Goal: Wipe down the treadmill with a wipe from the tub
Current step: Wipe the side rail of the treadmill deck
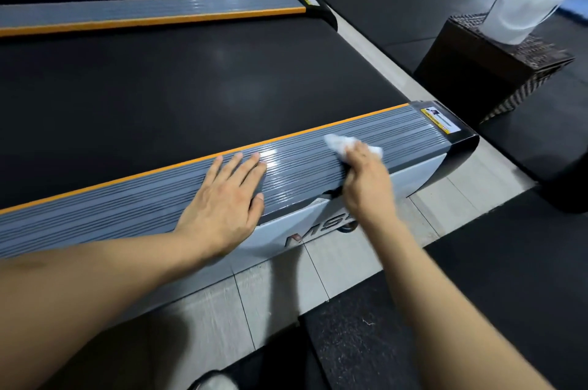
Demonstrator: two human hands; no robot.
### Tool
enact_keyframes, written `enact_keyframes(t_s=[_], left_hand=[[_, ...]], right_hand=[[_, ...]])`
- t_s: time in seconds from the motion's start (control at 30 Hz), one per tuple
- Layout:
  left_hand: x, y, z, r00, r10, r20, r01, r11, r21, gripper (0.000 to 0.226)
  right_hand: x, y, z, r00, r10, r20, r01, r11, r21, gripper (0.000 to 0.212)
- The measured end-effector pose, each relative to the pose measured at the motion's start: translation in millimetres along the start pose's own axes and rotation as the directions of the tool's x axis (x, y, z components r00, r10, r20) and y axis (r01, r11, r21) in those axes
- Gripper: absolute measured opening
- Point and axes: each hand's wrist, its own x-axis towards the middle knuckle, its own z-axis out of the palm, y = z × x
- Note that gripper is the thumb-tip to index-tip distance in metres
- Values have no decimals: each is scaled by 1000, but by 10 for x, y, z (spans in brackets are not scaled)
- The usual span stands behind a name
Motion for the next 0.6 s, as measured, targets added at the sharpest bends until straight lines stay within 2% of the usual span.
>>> enact_keyframes(t_s=[0.1,0.2,0.27,0.33,0.4,0.43,0.47,0.5,0.53,0.6], left_hand=[[6,-25,31,1000,-2,-8,3,1000,8,69],[10,-27,56,1000,1,-13,-1,1000,7,68],[11,-27,50,1000,2,-5,-2,1000,4,69],[14,-25,31,1000,-3,4,3,1000,6,69],[15,-20,18,1000,-11,7,11,1000,8,68],[17,-12,13,1000,-12,11,12,1000,6,68],[20,-7,7,1000,-14,15,14,1000,5,68],[23,0,8,1000,-15,17,15,1000,7,68],[33,6,12,1000,-14,16,14,1000,11,68],[41,10,15,1000,-11,6,11,1000,19,71]], right_hand=[[-470,-609,371,959,-278,58,271,956,110,51],[-701,-690,308,893,-443,84,429,892,146,55],[-532,-412,108,901,-434,15,425,888,175,56],[-274,-50,-125,943,-322,-82,330,935,127,52],[-96,277,-271,992,-63,-108,66,998,25,48],[-57,370,-301,992,74,-105,-76,997,-16,47],[-37,369,-274,983,154,-101,-157,987,-22,50],[-42,260,-233,984,150,-98,-151,989,5,54],[-88,85,-152,992,77,-102,-70,995,72,54],[-360,-362,85,980,-186,-69,195,964,180,49]])
